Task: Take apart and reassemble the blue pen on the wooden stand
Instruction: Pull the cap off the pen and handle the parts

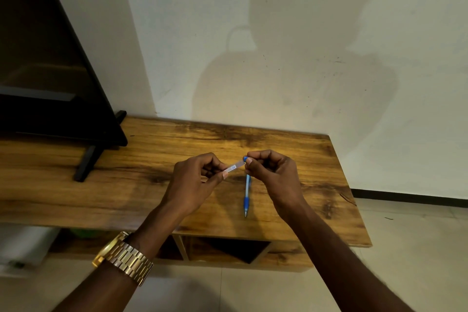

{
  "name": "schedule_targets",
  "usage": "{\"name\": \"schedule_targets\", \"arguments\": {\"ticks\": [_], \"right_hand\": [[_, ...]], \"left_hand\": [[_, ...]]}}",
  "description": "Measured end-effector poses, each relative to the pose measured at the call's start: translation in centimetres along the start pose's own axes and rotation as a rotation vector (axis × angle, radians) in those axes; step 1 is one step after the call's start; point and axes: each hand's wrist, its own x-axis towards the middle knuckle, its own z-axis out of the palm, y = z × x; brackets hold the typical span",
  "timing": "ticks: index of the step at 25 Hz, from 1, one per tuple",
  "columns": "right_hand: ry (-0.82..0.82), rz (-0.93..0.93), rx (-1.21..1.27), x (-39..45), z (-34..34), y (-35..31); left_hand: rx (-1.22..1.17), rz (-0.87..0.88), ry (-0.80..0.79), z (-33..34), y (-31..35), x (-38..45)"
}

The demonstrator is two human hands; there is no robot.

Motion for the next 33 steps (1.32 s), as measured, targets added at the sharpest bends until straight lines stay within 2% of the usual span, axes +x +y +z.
{"name": "schedule_targets", "arguments": {"ticks": [11, 14, 16, 20, 25, 27, 30, 32, 33], "right_hand": [[-0.02, 0.027, -0.005, 0.0, -0.5, -0.2], [-0.035, -0.033, -0.205, 0.3, -0.8, -0.2], [-0.104, -0.074, -0.395, 0.6, -1.5, -0.4], [-0.305, -0.048, -0.525, 0.6, -3.3, -1.0], [-0.335, -0.03, -0.404, 0.1, -3.5, -1.0], [-0.28, -0.022, -0.328, 0.0, -2.8, -0.9], [0.007, -0.023, -0.285, 0.5, -2.1, -0.8], [0.154, -0.069, -0.509, 1.0, -2.4, -0.3], [0.152, -0.084, -0.66, 1.1, -2.6, 0.3]], "left_hand": [[-0.056, -0.023, -0.033, 0.3, -0.4, 0.0], [-0.051, -0.032, -0.027, 0.3, -0.4, 0.0], [-0.018, -0.031, -0.022, 0.1, -0.5, 0.1], [0.053, 0.011, -0.103, -0.3, -0.5, 0.0], [0.088, 0.012, -0.141, -0.5, -0.3, -0.1], [0.089, -0.028, -0.129, -0.7, -0.1, 0.0], [0.021, -0.155, 0.005, -0.5, -0.3, 0.3], [0.01, -0.234, 0.112, -0.4, -1.1, 0.5], [0.022, -0.256, 0.135, -0.4, -1.6, 0.6]]}}
